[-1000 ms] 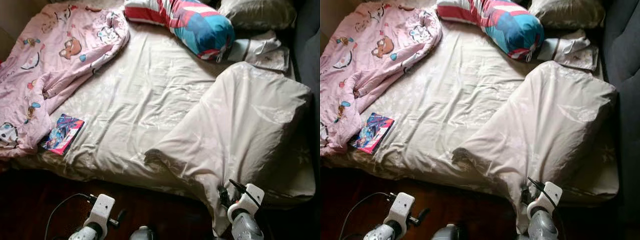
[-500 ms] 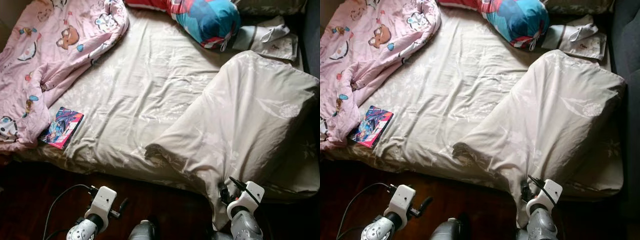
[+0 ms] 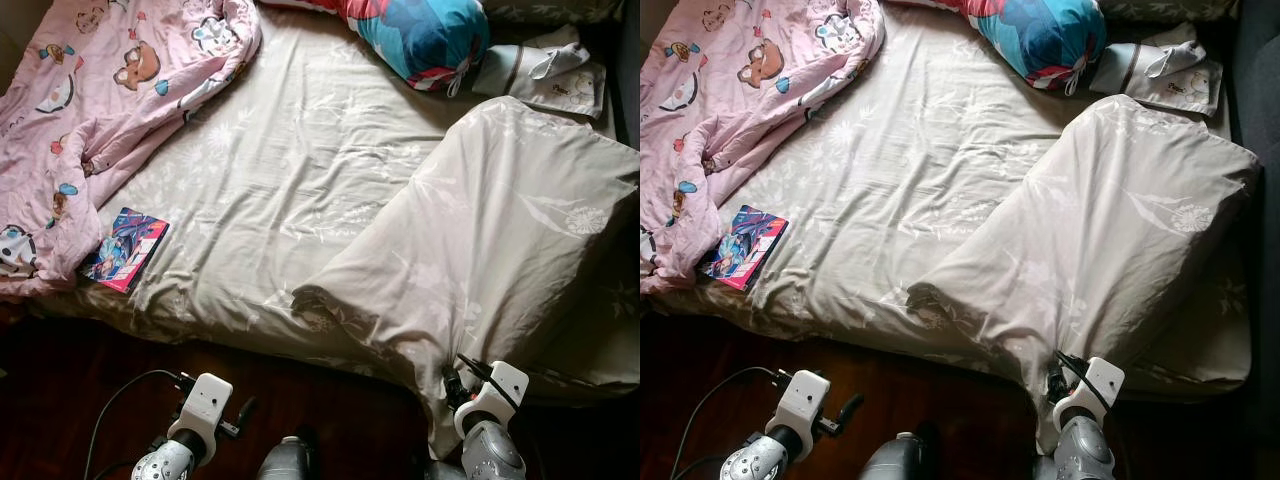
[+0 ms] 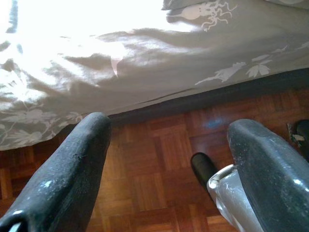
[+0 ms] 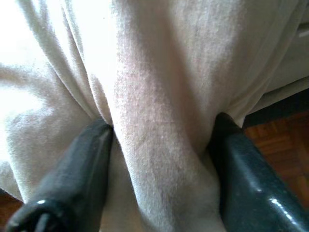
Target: Clean up the room
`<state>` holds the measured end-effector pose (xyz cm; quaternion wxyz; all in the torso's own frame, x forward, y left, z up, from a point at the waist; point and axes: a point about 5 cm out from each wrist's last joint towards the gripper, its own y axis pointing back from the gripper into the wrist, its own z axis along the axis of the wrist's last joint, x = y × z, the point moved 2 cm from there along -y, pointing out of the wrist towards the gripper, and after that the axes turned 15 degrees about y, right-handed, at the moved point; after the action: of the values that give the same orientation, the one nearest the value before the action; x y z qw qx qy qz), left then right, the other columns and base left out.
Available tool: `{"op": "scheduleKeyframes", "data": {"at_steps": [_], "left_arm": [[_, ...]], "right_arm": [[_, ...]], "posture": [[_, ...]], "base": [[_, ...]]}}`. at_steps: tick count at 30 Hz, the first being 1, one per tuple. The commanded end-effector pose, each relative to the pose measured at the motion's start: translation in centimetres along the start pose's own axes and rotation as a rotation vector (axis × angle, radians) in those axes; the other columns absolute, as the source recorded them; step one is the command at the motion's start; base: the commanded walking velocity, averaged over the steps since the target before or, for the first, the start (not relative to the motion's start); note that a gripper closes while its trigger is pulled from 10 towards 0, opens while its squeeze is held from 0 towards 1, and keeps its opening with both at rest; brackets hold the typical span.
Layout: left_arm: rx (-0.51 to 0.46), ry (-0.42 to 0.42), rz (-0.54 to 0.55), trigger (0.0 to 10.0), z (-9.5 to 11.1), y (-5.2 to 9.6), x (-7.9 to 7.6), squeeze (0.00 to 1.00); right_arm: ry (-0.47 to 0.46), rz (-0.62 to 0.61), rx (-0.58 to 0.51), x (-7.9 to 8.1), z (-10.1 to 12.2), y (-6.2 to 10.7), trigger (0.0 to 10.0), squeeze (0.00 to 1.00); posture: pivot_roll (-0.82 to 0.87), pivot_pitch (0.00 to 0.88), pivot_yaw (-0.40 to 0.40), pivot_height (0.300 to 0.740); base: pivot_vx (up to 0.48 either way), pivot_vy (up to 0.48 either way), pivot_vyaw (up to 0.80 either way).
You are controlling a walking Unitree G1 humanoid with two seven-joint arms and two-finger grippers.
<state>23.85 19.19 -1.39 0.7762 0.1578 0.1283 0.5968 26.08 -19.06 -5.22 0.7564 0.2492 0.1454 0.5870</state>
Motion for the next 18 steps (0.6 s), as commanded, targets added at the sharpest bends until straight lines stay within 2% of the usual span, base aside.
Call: {"op": "scheduleKeyframes", "data": {"at_steps": [1, 12, 18], "left_arm": [[0.058, 0.019, 0.019, 10.0, -1.5, 0.8, 0.2, 0.0], [0.072, 0.034, 0.024, 10.0, -1.9, 0.8, -0.1, 0.0], [0.08, 0.038, 0.031, 10.0, -2.0, 0.4, 0.1, 0.0]], "right_arm": [[0.019, 0.019, 0.118, 0.8, -3.3, 1.1, 0.0, 0.0], [0.073, -0.04, 0.114, 0.1, -2.9, 0.9, 0.0, 0.0], [0.121, -0.09, 0.095, -0.8, -1.8, 0.5, 0.0, 0.0]], "posture": [[0.18, 0.412, 0.224, 0.74], [0.17, 0.388, 0.217, 0.74], [0.15, 0.357, 0.207, 0.74]], "base": [[0.0, 0.0, 0.0], [0.0, 0.0, 0.0], [0.0, 0.0, 0.0]]}}
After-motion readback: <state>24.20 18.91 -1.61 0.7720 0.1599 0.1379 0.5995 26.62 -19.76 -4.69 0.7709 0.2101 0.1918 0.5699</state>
